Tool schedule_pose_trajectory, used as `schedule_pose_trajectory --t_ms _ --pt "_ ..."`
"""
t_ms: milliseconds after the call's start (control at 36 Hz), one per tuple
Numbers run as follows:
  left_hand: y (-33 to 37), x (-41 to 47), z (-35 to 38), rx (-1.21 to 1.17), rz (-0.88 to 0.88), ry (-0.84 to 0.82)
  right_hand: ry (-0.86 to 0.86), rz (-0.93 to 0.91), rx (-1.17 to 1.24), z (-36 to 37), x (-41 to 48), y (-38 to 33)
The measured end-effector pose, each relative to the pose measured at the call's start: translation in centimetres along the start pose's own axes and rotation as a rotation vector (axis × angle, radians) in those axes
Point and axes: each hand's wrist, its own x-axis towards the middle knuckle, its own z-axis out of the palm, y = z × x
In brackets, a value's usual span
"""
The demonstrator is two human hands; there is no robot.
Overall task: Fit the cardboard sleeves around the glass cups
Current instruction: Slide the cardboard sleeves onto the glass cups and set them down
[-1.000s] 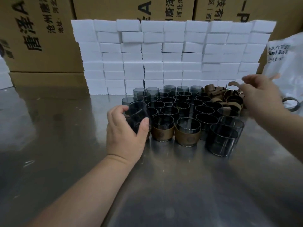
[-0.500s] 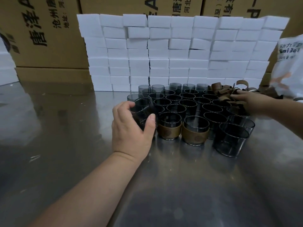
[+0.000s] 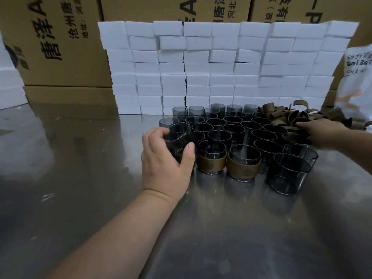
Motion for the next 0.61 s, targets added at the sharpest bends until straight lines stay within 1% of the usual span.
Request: schedule_pose_trajectory --t_ms 83,194,278,333,389,417,444,500,528,611 --pt "0.0 0.0 0.0 -0.007 0.002 -0.006 0.12 -0.017 -0.041 0.5 -0.3 -0.2" --pt "-0.1 0.0 0.1 -0.003 0.016 -0.001 0.173 0.01 0.037 0.7 -0.3 -0.3" --pt "0.0 0.0 0.0 -0.01 0.019 0.004 0.194 0.112 0.064 -0.2 -0.2 0.2" --pt "0.0 -0.1 0.0 -0.018 0.018 0.01 0.208 0.197 -0.003 -1.0 0.0 0.9" --pt "0.1 -0.1 0.0 -0.022 0.028 0.019 0.24 0.227 -0.053 -1.9 0.2 1.9" --pt "0.1 -0.1 0.0 -0.024 0.036 0.024 0.292 0.204 -0.055 -2.2 0.4 2.3" --pt "0.1 -0.1 0.0 -0.027 0.044 0.027 0.38 0.175 -0.032 -2.4 0.4 2.6" --pt "0.1 -0.1 0.1 -0.036 0.056 0.03 0.56 0.158 0.12 -2.8 0.5 3.2" --pt "0.1 -0.1 0.0 -0.038 0.063 0.029 0.609 0.175 0.213 -3.0 0.7 3.3" --pt "0.2 -0.1 0.0 -0.038 0.078 0.019 0.669 0.171 0.541 -5.0 0.3 2.3"
